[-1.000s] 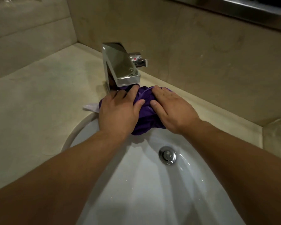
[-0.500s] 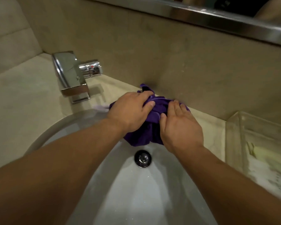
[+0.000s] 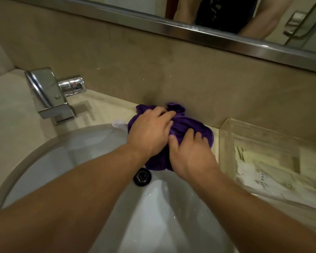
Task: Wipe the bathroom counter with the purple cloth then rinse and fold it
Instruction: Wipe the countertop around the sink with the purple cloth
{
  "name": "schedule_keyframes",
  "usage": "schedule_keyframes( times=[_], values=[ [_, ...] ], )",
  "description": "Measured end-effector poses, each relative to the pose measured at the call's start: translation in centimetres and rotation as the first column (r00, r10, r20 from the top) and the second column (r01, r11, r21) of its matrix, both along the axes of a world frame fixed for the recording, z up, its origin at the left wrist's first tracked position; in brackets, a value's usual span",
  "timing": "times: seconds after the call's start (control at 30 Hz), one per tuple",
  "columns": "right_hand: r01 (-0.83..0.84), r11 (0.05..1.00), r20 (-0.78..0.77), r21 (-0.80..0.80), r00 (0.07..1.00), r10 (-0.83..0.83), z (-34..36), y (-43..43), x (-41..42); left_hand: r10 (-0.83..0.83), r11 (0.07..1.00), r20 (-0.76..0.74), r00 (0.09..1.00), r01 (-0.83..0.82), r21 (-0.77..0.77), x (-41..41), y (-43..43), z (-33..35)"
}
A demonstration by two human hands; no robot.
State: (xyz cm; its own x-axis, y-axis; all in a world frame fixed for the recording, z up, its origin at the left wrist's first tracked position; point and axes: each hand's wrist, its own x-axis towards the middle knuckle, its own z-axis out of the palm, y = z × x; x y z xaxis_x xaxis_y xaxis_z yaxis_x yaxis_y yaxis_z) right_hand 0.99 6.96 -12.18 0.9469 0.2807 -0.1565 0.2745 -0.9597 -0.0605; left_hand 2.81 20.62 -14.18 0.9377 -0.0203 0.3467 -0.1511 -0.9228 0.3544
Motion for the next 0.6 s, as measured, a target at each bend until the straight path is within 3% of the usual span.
schedule_keyframes(
  times=[0.07,0.2,0.4,0.6],
  values=[
    [0.082,0.997,-0.042,-0.003,0.996,-0.082,-1.9,-0.3,-0.6,-0.098,0.994,-0.094,0.991,0.101,0.028,-0.9,1.1,-0.9],
    [0.182,0.983,0.097,-0.041,0.979,-0.177,-2.2,-1.1,0.9,-0.102,0.985,-0.154,0.983,0.121,0.120,-1.4,1.8,-2.0],
    [0.109,0.994,0.134,0.006,0.985,-0.109,-2.1,0.8,2.0,0.031,0.985,-0.177,0.984,0.000,0.175,-0.7,1.2,-1.9],
    [-0.087,0.995,0.141,0.054,0.987,0.079,-2.8,6.3,3.0,0.191,0.968,-0.222,0.956,-0.147,0.201,-1.3,7.6,-1.6]
  ],
)
